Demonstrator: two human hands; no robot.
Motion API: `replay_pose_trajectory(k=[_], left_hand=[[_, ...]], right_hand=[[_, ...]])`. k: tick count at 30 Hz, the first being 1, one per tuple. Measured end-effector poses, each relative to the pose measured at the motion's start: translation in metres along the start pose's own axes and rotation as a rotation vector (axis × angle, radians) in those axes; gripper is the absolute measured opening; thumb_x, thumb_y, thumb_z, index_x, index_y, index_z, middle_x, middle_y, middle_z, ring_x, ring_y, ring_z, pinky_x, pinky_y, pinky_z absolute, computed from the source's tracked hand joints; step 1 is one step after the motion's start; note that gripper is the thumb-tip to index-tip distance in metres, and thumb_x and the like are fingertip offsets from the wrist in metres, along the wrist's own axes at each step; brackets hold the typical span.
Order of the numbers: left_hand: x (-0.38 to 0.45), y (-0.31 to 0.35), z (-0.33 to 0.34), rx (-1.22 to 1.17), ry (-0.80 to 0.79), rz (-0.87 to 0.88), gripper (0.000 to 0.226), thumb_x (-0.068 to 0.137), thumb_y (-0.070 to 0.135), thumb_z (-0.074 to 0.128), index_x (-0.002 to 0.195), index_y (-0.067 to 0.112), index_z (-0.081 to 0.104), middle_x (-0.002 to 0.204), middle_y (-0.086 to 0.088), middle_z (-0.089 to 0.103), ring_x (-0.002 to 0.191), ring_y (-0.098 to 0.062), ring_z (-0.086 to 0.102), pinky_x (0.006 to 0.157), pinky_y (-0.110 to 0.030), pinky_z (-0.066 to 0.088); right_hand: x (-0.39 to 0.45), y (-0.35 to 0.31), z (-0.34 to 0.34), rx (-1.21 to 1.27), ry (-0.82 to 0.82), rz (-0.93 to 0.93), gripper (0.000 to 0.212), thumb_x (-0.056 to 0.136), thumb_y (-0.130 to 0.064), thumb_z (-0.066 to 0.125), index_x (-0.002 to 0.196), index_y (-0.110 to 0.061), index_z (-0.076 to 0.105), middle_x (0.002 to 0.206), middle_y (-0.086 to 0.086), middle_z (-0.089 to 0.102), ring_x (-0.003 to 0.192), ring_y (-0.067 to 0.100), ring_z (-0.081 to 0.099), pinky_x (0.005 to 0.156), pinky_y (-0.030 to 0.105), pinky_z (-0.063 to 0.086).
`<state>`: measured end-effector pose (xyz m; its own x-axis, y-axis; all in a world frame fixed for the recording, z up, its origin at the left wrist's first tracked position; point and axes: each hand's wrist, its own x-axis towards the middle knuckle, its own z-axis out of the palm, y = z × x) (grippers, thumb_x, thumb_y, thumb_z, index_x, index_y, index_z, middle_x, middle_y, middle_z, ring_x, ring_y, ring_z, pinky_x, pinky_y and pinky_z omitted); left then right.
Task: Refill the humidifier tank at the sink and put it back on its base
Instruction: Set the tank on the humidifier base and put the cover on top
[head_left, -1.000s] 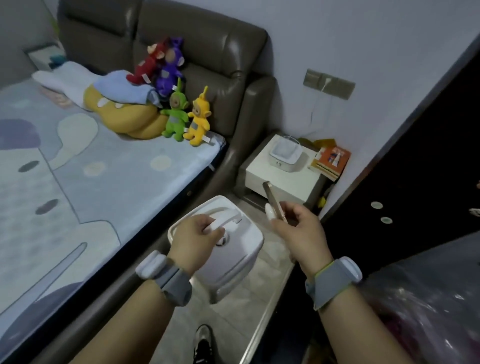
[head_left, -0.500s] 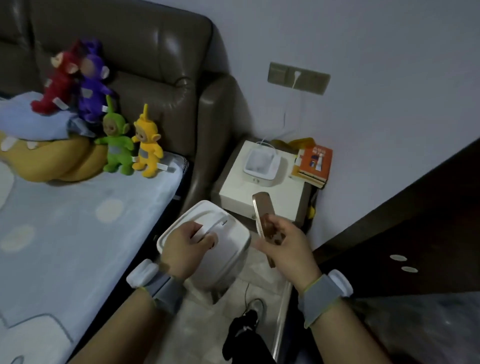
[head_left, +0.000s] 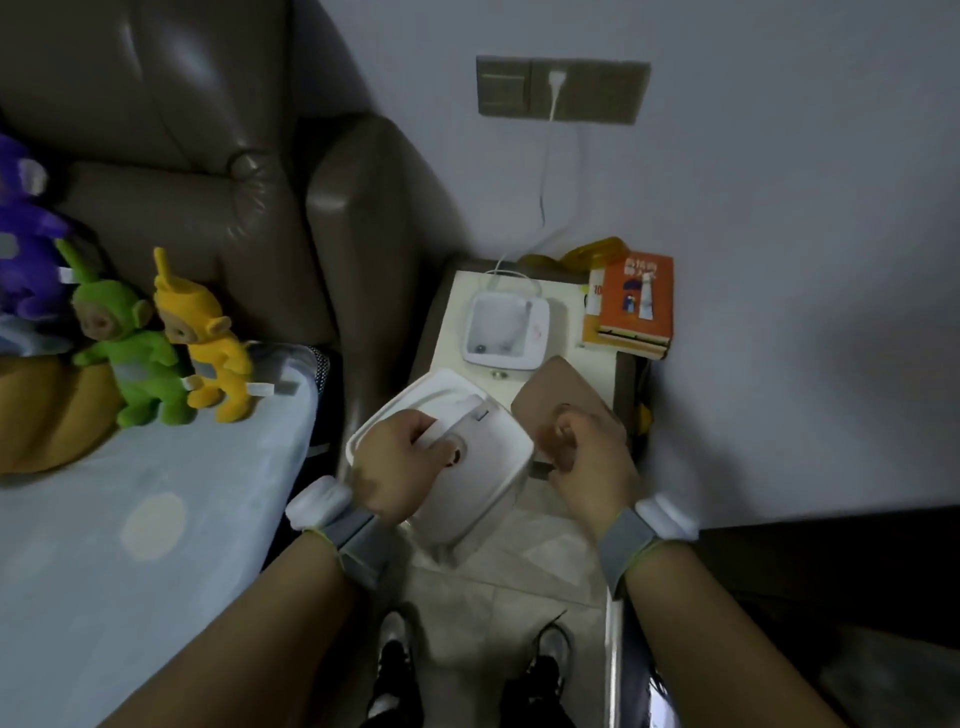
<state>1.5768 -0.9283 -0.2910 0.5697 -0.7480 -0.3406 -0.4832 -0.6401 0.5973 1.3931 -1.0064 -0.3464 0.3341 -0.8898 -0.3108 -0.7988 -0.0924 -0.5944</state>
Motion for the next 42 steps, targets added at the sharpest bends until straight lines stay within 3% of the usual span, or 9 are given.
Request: replay_pose_trajectory(k=[9,13,20,23,26,28,31,38,42], left_hand=[[0.122,0.033,0.027,0.092,-0.029,0.332,0.024,0.081,0.042,0.070,0.072,0.021,0.064,0.068,0.008,0.063,0.067,-0.009,0.058,0.056,-0.016,0.036],[0.159,0.062,0.036,0.087,0.025,0.472,0.032,0.077,0.047,0.073,0.070,0.018,0.061,0.064,0.008,0.057,0.060,-0.006,0.051,0.051,-0.014,0.034],[0.215,0.082,0.063,0.129,0.144,0.616,0.047,0.073,0.061,0.070,0.080,0.014,0.065,0.074,-0.002,0.066,0.071,-0.019,0.063,0.066,-0.033,0.051],[0.231,0.095,0.064,0.027,0.150,0.680,0.044,0.078,0.053,0.071,0.085,0.010,0.064,0.065,0.002,0.062,0.053,0.002,0.063,0.047,-0.011,0.045],[0.247,0.091,0.082,-0.067,0.198,0.761,0.038,0.083,0.045,0.069,0.091,0.007,0.065,0.063,0.009,0.056,0.048,0.021,0.052,0.040,-0.004,0.037],[0.259,0.080,0.099,-0.076,0.254,0.804,0.038,0.083,0.048,0.068,0.088,0.010,0.065,0.069,0.004,0.060,0.056,0.003,0.064,0.043,-0.011,0.043],[0.276,0.069,0.113,-0.075,0.346,0.856,0.044,0.078,0.058,0.065,0.086,0.015,0.067,0.082,-0.004,0.067,0.078,-0.022,0.064,0.073,-0.037,0.055],[0.285,0.060,0.121,-0.144,0.355,0.881,0.042,0.079,0.058,0.066,0.087,0.016,0.068,0.084,-0.005,0.068,0.082,-0.025,0.064,0.081,-0.044,0.056],[0.284,0.061,0.115,-0.166,0.354,0.845,0.039,0.080,0.056,0.066,0.085,0.018,0.066,0.082,-0.004,0.065,0.081,-0.026,0.064,0.077,-0.044,0.058]], right_hand=[[0.081,0.061,0.033,-0.043,0.095,0.230,0.025,0.089,-0.002,0.050,0.113,-0.001,0.057,0.116,0.018,0.057,0.108,0.029,0.052,0.086,0.025,0.037],[0.116,0.090,0.051,-0.137,0.000,0.212,0.043,0.101,-0.009,0.037,0.143,-0.001,0.036,0.151,0.016,0.034,0.139,0.028,0.031,0.116,0.028,0.018],[0.181,0.114,0.083,-0.282,-0.003,0.177,0.047,0.105,-0.016,0.025,0.150,-0.006,0.019,0.158,0.010,0.022,0.146,0.021,0.022,0.117,0.027,0.011],[0.201,0.129,0.094,-0.360,0.065,0.155,0.039,0.102,-0.013,0.034,0.138,-0.003,0.040,0.147,0.014,0.039,0.136,0.026,0.036,0.112,0.032,0.026],[0.209,0.163,0.120,-0.437,-0.048,0.166,0.040,0.102,-0.009,0.029,0.141,-0.003,0.036,0.150,0.013,0.034,0.139,0.025,0.032,0.111,0.029,0.022],[0.217,0.186,0.138,-0.517,-0.079,0.171,0.040,0.102,-0.007,0.028,0.141,-0.005,0.036,0.151,0.013,0.033,0.139,0.026,0.032,0.112,0.031,0.021],[0.229,0.197,0.162,-0.614,-0.047,0.112,0.040,0.102,-0.008,0.029,0.142,-0.006,0.035,0.151,0.012,0.031,0.140,0.027,0.031,0.114,0.035,0.022],[0.244,0.213,0.185,-0.672,0.045,-0.078,0.045,0.092,-0.006,0.043,0.137,-0.010,0.042,0.145,0.009,0.035,0.135,0.027,0.030,0.105,0.035,0.027],[0.245,0.209,0.178,-0.481,0.088,-0.196,0.050,0.082,-0.029,0.068,0.126,-0.008,0.056,0.137,0.011,0.044,0.130,0.026,0.038,0.106,0.034,0.034]])
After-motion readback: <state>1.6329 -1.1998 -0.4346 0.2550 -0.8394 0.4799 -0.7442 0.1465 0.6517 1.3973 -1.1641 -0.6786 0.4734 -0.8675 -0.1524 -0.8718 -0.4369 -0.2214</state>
